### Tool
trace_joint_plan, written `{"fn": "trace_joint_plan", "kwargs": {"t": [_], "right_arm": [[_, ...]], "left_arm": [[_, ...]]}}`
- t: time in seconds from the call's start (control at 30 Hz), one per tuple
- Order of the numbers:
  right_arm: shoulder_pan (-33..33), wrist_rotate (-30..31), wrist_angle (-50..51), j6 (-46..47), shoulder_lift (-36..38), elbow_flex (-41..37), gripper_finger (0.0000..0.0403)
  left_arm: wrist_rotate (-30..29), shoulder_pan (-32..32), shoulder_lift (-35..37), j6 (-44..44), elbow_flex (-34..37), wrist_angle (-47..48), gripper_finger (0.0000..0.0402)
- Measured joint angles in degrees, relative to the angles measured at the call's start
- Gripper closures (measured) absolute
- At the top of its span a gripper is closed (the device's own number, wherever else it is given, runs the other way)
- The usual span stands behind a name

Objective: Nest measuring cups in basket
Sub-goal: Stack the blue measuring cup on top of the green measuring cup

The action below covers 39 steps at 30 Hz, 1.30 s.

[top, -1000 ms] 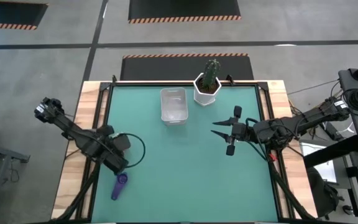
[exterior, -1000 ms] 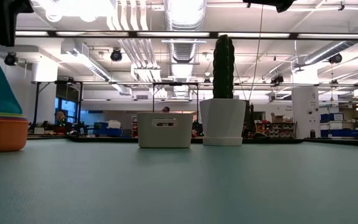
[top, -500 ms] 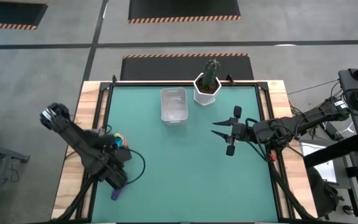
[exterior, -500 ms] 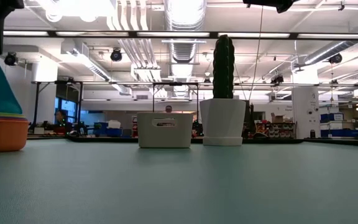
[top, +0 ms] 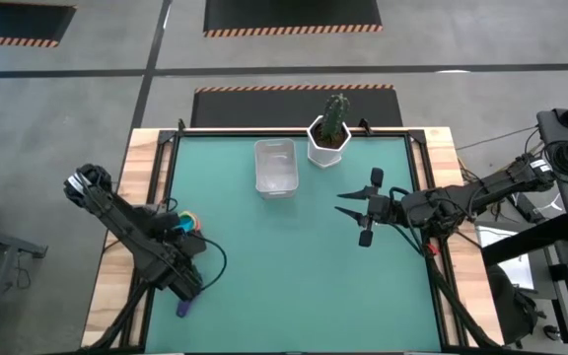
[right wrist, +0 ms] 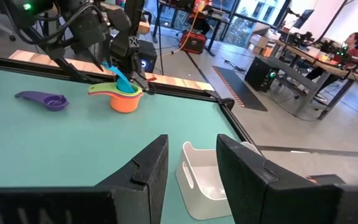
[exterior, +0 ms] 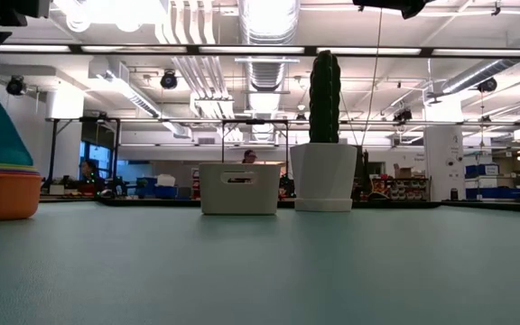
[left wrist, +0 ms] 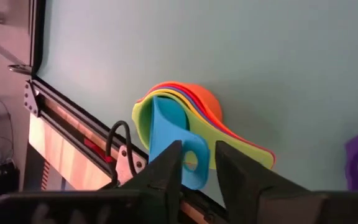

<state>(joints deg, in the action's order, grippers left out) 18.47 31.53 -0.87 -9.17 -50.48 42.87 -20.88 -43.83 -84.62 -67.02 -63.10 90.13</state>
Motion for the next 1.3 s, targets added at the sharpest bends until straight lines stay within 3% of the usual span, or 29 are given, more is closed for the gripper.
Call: {"fn": "trace_joint_plan", "kwargs": {"t": [0.23, 1.3], "right_arm": [[-0.01, 0.00, -0.01, -0.06, 0.00, 0.00, 0.0280], [0.00, 0.00, 0.05, 0.11, 0.00, 0.00, 0.0280]], "left_arm": [[-0.25, 0.02, 0.02, -0.14, 0.01, 0.53, 0.0394], [0.82, 0.00, 2.36, -0.65, -3.29, -0.34, 0.0400]]}}
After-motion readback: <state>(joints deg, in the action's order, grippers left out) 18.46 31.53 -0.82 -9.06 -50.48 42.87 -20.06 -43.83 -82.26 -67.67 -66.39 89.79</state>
